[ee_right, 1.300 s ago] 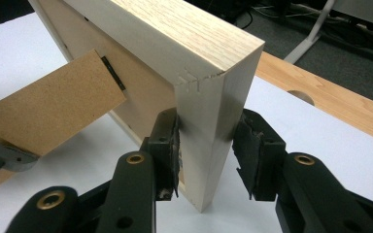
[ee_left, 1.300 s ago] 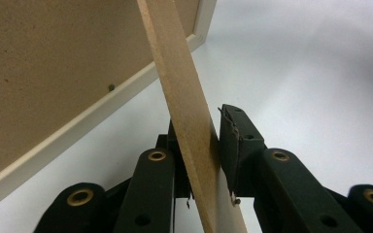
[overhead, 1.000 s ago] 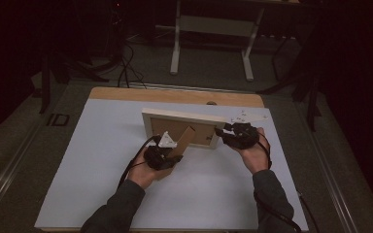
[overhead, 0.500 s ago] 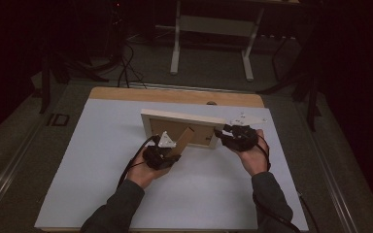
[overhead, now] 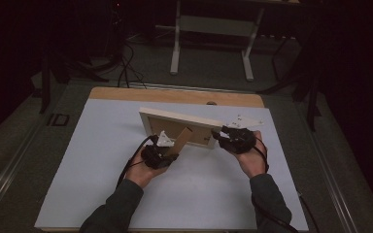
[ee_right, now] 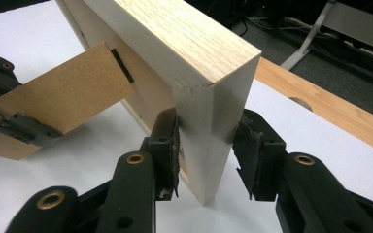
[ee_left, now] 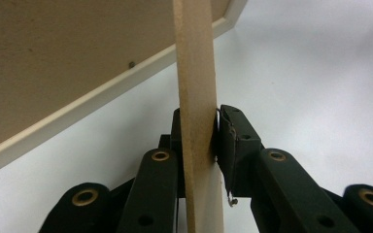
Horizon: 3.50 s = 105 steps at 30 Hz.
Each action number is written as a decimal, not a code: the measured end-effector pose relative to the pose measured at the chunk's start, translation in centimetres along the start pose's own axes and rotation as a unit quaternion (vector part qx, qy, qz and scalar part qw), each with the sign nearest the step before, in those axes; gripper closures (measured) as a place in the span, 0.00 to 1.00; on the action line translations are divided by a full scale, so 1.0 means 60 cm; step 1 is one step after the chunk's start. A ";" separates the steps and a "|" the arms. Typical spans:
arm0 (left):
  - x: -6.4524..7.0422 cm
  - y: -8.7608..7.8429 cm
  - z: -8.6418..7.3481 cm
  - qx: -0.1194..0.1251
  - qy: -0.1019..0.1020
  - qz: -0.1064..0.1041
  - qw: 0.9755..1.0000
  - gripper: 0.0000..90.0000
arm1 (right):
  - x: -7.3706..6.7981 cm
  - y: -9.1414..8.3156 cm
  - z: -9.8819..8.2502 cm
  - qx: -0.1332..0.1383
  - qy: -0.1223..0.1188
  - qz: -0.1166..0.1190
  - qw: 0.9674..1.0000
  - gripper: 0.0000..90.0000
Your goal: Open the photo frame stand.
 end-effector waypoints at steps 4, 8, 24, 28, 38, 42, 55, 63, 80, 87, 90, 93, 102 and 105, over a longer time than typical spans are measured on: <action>0.011 -0.002 -0.001 0.005 0.009 -0.009 1.000 0.87 | -0.003 -0.002 -0.002 0.000 -0.010 0.001 1.000 0.69; 0.018 -0.003 -0.004 0.007 0.010 -0.012 1.000 0.86 | -0.009 -0.006 -0.006 -0.004 -0.025 0.005 1.000 0.69; 0.029 -0.004 -0.015 0.008 0.012 -0.022 1.000 0.83 | -0.022 -0.014 -0.015 -0.016 -0.055 0.007 0.998 0.69; 0.030 -0.002 -0.018 0.006 0.014 -0.021 1.000 0.82 | -0.026 -0.016 -0.018 -0.018 -0.061 0.007 0.998 0.68; 0.033 -0.004 -0.020 0.008 0.015 -0.034 0.999 0.74 | -0.028 -0.017 -0.021 -0.017 -0.060 0.010 0.998 0.68; 0.033 -0.008 -0.019 0.014 0.011 -0.038 0.999 0.69 | -0.028 -0.017 -0.021 -0.017 -0.060 0.010 0.998 0.68; 0.022 -0.026 -0.017 0.029 -0.007 -0.039 0.999 0.64 | -0.025 -0.017 -0.023 -0.018 -0.051 0.018 0.998 0.59; 0.014 -0.041 -0.014 0.044 -0.019 -0.040 0.998 0.63 | -0.024 -0.019 -0.026 -0.020 -0.042 0.025 0.999 0.56; 0.001 -0.073 -0.009 0.076 -0.038 -0.051 0.995 0.67 | -0.020 -0.022 -0.039 -0.032 -0.043 0.030 0.998 0.57; -0.007 -0.088 -0.006 0.091 -0.047 -0.051 0.993 0.73 | -0.013 -0.027 -0.049 -0.035 -0.037 0.028 0.998 0.59; -0.015 -0.095 -0.005 0.097 -0.054 -0.040 0.993 0.73 | -0.009 -0.032 -0.051 -0.033 -0.025 0.037 0.998 0.64; -0.025 -0.101 -0.004 0.097 -0.058 -0.021 0.993 0.73 | -0.006 -0.036 -0.057 -0.036 -0.023 0.040 0.998 0.68; -0.039 -0.119 -0.001 0.101 -0.060 -0.008 0.993 0.74 | 0.011 -0.049 -0.072 -0.041 -0.020 0.036 0.998 0.76; -0.043 -0.120 -0.001 0.101 -0.064 -0.004 0.993 0.74 | 0.018 -0.052 -0.076 -0.044 -0.018 0.034 0.998 0.77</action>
Point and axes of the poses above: each handheld gripper's, and its own axes: y roughly forward along the jaws, z roughly out of its top, x roughly to its right, the point moved 9 cm from there along y, roughly forward along the jaws, and after that the axes turned 7 degrees about y, right-handed, at the moved point
